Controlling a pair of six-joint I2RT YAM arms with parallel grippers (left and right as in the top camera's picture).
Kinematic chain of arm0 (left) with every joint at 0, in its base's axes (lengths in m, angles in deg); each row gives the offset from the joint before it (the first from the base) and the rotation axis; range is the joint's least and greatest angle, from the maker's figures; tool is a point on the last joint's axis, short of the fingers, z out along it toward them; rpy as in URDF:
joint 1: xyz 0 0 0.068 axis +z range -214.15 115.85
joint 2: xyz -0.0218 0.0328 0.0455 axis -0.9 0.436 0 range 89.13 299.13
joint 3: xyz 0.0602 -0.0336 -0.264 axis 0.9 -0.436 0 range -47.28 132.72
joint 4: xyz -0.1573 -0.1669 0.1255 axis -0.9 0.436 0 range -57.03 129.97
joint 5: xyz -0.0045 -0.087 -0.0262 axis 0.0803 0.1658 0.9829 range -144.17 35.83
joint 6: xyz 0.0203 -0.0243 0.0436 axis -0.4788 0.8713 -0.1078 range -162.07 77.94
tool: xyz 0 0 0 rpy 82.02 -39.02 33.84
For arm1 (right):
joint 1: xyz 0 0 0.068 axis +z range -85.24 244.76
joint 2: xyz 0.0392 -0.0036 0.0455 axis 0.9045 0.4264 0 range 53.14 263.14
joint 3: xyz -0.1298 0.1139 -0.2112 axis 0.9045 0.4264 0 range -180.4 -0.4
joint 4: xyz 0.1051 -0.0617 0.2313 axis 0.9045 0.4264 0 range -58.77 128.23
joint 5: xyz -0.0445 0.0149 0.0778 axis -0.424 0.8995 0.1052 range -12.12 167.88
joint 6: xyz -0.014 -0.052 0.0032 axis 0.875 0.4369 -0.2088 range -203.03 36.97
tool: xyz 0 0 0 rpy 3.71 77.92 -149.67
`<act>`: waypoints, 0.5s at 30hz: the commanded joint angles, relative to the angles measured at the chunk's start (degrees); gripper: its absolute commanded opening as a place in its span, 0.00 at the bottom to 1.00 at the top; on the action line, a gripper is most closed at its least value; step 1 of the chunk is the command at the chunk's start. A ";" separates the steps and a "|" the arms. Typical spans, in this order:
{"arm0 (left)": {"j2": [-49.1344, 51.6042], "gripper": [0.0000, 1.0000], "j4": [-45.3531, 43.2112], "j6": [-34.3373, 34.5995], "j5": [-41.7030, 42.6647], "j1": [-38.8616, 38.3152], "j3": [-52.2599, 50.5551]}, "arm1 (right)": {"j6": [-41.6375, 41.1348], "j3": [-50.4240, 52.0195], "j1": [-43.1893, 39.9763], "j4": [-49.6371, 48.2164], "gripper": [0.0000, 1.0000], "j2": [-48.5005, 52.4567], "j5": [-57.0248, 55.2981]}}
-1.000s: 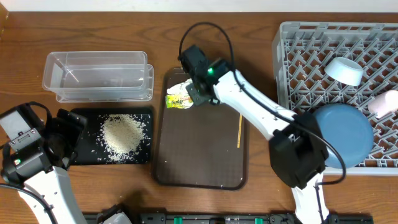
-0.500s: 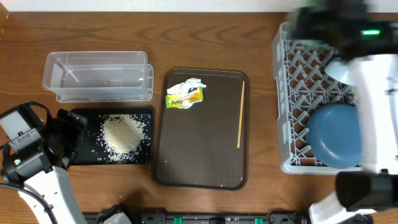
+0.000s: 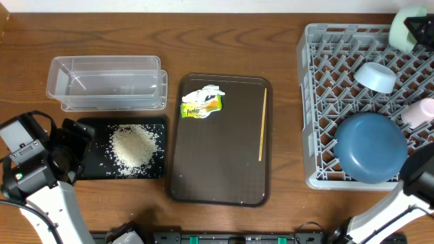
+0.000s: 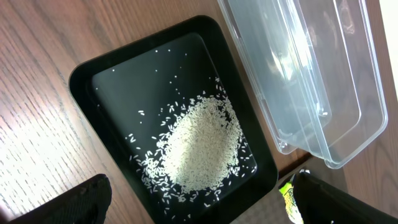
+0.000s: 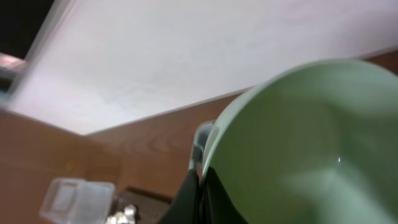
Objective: Sort waste into correct bins and load items into the dishwasher rack
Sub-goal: 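Carry the light-green bowl into the rack's upper right and release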
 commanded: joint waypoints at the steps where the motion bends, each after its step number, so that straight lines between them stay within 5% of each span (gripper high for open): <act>1: -0.02 0.95 -0.07 0.09 -0.76 0.20 1.11 | -3.69 0.17 -2.08 -6.75 0.01 5.01 16.68; 6: -0.02 0.95 -0.07 0.09 -0.76 0.20 1.11 | -18.40 0.17 -3.63 -21.24 0.01 12.04 19.93; 15: -0.02 0.96 -0.07 0.09 -0.74 0.20 1.11 | -19.32 0.17 -6.29 -21.22 0.01 14.29 15.39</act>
